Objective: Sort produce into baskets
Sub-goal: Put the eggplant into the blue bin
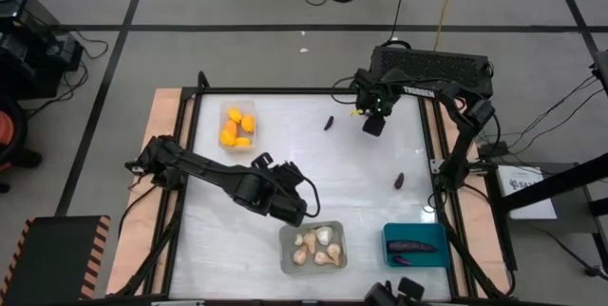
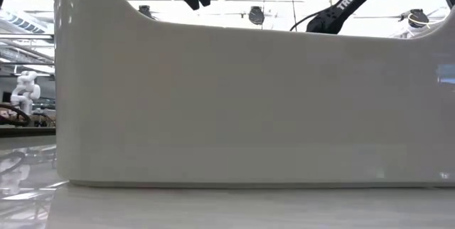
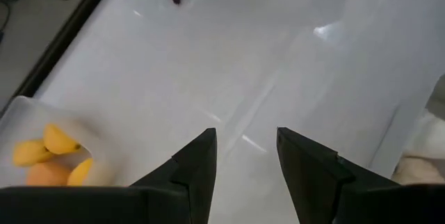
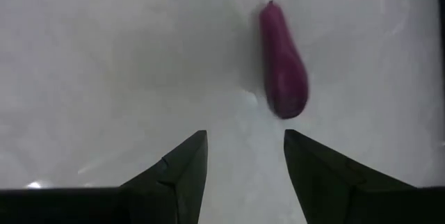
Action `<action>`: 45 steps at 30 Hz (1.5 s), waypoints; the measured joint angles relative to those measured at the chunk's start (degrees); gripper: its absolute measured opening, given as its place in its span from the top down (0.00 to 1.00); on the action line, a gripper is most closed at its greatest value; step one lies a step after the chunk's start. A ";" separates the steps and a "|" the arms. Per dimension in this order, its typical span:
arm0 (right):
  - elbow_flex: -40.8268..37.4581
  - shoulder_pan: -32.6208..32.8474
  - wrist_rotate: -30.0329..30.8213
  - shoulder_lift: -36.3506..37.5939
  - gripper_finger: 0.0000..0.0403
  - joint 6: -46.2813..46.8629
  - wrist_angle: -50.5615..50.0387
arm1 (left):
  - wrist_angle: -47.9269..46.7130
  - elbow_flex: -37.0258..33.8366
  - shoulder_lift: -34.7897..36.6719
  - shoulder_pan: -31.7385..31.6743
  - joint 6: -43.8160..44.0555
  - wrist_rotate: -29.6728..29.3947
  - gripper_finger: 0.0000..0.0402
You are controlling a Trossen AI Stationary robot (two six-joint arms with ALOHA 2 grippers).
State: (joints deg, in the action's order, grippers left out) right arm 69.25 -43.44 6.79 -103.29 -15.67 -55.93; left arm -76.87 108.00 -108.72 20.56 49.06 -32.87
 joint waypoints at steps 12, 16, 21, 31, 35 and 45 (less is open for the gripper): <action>0.02 0.01 1.16 -0.73 0.55 -9.15 8.56 | 10.68 -6.47 -0.06 -0.02 0.19 5.02 0.60; 0.02 -0.53 0.98 -2.77 0.55 -9.48 8.05 | 13.69 -6.45 0.03 0.09 0.14 6.38 0.60; 0.29 -1.18 1.09 -6.49 0.55 -9.21 7.87 | 20.72 -6.41 1.17 0.09 -3.29 12.70 0.60; 0.26 -0.94 1.63 -7.64 0.68 -6.43 6.16 | 17.46 -5.00 12.15 0.72 -7.77 6.68 0.60; 0.02 -0.81 1.33 -6.15 0.81 -3.22 4.43 | 14.93 -5.03 19.57 1.85 -8.01 0.42 0.60; -0.59 3.71 -9.89 1.59 0.91 9.63 -4.88 | 10.66 -10.57 34.63 1.49 -12.49 -7.51 0.60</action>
State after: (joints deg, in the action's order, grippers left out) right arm 68.67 -39.73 -3.11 -101.70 -6.03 -60.80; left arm -66.21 97.43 -74.08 22.04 36.57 -40.38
